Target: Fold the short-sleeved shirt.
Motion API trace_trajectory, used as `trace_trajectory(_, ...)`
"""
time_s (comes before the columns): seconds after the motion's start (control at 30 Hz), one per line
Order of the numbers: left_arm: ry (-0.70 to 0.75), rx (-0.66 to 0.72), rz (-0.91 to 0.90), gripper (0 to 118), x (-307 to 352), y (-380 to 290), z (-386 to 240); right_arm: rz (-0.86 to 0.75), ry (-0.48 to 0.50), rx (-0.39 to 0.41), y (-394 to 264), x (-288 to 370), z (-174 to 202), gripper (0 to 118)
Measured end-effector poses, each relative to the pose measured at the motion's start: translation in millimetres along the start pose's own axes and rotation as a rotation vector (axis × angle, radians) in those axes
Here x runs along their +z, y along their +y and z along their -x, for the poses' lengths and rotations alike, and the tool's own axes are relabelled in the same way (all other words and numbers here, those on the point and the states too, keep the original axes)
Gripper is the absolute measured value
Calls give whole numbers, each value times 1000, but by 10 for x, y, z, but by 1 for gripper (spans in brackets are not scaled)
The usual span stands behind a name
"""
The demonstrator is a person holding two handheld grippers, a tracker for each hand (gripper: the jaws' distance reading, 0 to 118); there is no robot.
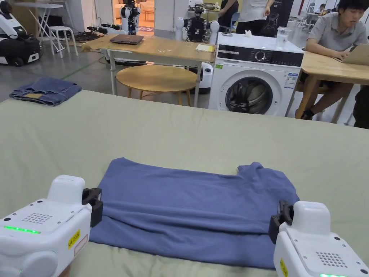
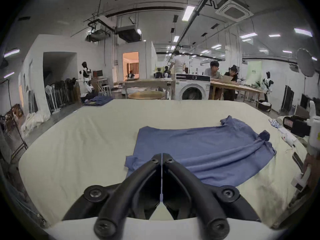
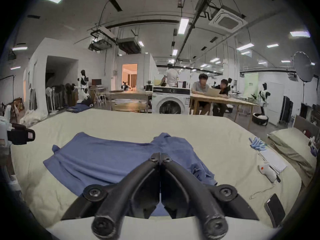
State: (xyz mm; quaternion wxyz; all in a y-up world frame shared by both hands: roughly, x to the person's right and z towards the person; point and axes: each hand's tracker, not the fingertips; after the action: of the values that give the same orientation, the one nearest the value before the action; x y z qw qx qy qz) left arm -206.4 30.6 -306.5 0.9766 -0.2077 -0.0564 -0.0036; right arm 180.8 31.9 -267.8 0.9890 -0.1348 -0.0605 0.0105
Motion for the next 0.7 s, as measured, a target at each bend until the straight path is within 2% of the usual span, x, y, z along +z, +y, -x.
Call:
trace_trajectory(0.23, 31, 72, 210, 0, -312, 13, 468, 54, 2, -2, -123, -25, -52, 0)
trace_trajectory(0.4, -26, 143, 409, 0, -795, 102, 815, 95, -3, 6, -190, -77, -122, 0)
trace_trajectory(0.43, -20, 151, 470, 5, -855, 105, 813, 101, -6, 9, -201, -86, -136, 0)
trace_trajectory(0.47, -28, 160, 524, 16, -975, 108, 854, 113, -8, 12, -210, -101, -154, 0)
trace_trajectory(0.5, -26, 155, 550, 34, -1059, 107, 878, 117, -9, 13, -222, -99, -166, 0)
trace_trajectory(0.53, -29, 161, 587, 47, -1149, 92, 896, 122, -10, 13, -233, -104, -181, 0)
trace_trajectory(0.57, -43, 169, 624, 55, -1186, 68, 866, 128, -11, 15, -245, -109, -196, 0)
trace_trajectory(0.7, 56, 111, 800, 61, -1423, -107, 786, 150, -20, 22, -290, -107, -244, 0)
